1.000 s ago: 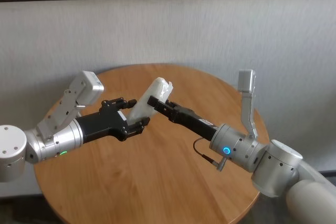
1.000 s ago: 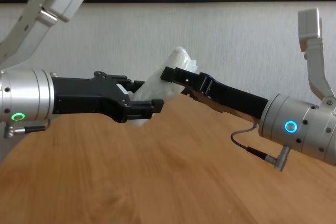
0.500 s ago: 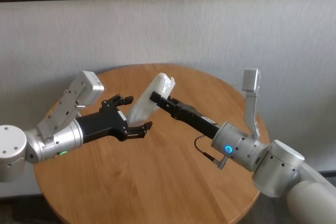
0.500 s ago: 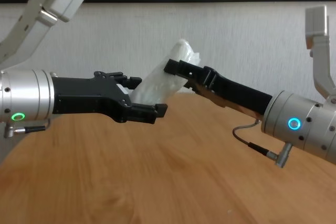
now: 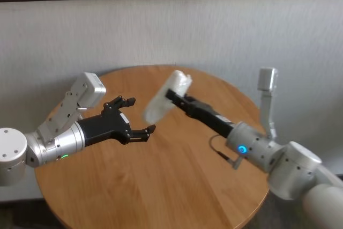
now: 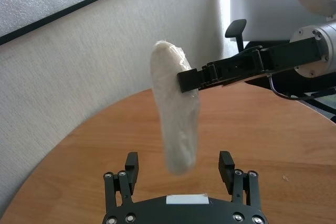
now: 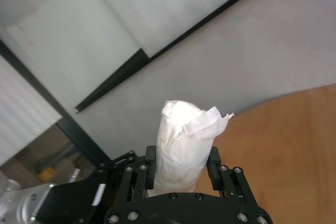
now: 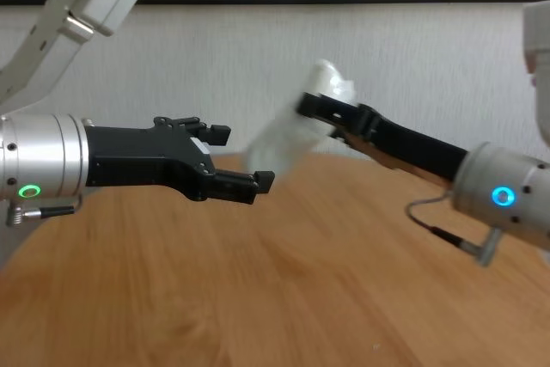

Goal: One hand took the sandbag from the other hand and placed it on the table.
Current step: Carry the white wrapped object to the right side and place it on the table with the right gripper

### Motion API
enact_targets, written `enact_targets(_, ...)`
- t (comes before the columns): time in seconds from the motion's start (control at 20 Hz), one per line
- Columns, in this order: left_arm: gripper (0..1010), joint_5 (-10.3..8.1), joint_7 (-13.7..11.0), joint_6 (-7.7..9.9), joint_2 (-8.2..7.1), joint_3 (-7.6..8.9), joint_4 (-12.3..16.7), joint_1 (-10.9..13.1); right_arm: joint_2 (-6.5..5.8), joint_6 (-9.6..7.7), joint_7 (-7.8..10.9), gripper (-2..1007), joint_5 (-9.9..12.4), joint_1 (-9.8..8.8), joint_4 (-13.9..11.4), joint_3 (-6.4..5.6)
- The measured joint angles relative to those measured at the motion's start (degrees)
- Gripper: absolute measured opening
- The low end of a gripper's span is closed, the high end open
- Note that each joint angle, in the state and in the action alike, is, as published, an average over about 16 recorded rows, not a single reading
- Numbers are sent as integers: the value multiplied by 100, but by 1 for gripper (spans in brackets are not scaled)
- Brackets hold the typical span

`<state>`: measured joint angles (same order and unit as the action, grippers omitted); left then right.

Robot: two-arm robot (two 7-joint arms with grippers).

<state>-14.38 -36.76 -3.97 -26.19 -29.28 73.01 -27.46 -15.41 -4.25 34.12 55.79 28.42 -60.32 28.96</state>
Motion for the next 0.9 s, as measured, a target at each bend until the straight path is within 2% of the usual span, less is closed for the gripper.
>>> enact_targets(0.2,1003,0,0,0,0,0,0,0,-405,8,-307,574,-249,-139,-392,-83)
enact_targets(0.4,1003,0,0,0,0,0,0,0,-952,-158,-585,574,-515,-340,-942,-168)
enact_targets(0.65,1003,0,0,0,0,0,0,0,-1609,-530,-799,574,-727,-628,-1643,-258)
enact_targets(0.8,1003,0,0,0,0,0,0,0,-1893,-832,-882,574,-770,-764,-1948,-274)
enact_targets(0.9,1003,0,0,0,0,0,0,0,-2021,-1044,-921,574,-779,-819,-2078,-258)
